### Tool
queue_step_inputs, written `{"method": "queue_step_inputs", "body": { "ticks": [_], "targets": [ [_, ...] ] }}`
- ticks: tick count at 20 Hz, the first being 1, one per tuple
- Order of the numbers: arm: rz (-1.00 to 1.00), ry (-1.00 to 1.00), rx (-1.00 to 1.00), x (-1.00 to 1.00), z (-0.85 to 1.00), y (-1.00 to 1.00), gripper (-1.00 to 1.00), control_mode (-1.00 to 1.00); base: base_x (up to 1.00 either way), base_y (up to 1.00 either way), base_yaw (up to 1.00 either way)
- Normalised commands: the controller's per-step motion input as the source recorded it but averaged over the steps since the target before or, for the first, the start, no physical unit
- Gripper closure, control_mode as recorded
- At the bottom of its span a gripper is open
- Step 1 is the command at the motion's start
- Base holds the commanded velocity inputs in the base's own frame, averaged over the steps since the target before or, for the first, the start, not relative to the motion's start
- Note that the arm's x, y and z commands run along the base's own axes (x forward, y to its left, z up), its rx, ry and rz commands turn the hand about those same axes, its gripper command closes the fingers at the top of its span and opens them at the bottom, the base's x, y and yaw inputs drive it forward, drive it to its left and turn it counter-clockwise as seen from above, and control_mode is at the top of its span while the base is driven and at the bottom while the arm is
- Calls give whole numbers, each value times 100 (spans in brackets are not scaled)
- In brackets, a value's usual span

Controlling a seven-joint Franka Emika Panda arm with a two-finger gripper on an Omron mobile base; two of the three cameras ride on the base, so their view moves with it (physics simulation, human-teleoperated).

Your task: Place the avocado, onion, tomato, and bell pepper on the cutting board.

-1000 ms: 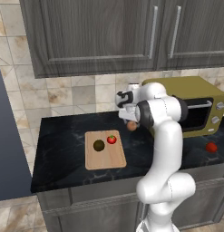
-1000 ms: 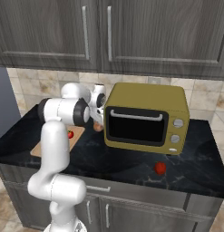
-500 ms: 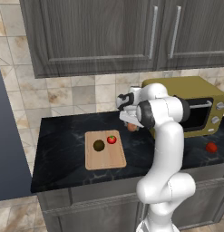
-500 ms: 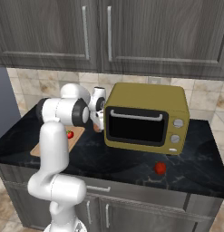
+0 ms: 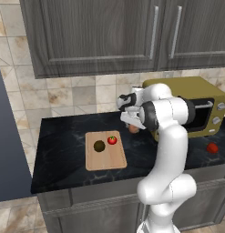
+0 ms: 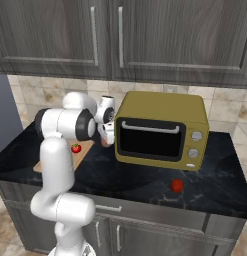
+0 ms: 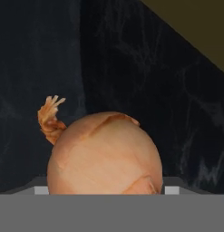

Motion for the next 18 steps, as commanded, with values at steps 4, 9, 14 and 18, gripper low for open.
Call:
{"method": "queue_step_inputs", "body": {
  "ticks": [4,9,14,18],
  "targets": [
    [0,-10,0,-58,28,36,100,-100,0,0,0],
    [0,-13,0,-59,41,30,100,-100,0,0,0],
    [0,-15,0,-56,52,15,100,-100,0,0,0],
    [0,-4,2,-37,63,13,100,-100,0,0,0]
  ]
}}
